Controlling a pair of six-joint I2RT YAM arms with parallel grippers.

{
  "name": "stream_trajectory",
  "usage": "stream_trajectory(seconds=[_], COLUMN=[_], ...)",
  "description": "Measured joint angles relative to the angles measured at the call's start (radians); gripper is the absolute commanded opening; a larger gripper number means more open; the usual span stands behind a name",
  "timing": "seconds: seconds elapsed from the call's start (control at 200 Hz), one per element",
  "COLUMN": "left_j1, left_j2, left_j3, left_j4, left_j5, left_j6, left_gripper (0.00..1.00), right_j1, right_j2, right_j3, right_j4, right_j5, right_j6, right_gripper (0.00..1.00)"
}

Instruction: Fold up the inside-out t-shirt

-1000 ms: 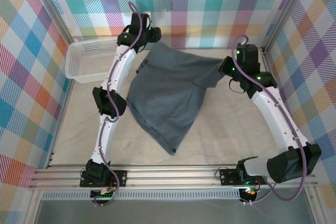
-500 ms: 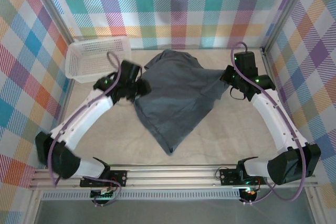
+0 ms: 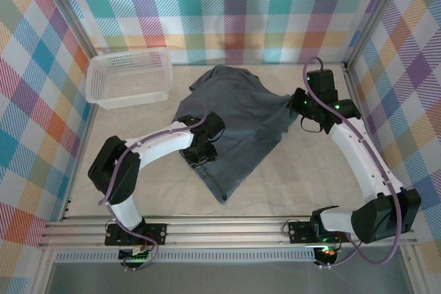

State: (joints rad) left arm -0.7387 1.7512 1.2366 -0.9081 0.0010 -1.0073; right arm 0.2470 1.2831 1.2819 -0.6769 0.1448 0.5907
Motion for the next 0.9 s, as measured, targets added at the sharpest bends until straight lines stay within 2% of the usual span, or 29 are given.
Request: stream_trajectory(seconds=[0.245,0.445,0.9], left_j1=[-0.001,-0.001,-0.001], left_j2=[0.099,0.177,0.189], left_j3=[0.034,0.072,0.077], left_j4=[-0.042,-0.082,-0.14], left_j5=[0.033,0.048,0.019], left_j6=[-0.013,0.026,0.054], left_gripper=[0.38,0.38,0.06], right_j1=[0.0,0.0,0.0], right_j2=[-0.017,-0.017,-0.045], right_j3=[-0.004,-0.004,-0.013], right_j4=[-0.008,-0.01,-0.021], right_j5=[0.0,0.0,0.0], right_j6=[0.0,0.0,0.0], right_gripper=[0.0,0.0,0.0])
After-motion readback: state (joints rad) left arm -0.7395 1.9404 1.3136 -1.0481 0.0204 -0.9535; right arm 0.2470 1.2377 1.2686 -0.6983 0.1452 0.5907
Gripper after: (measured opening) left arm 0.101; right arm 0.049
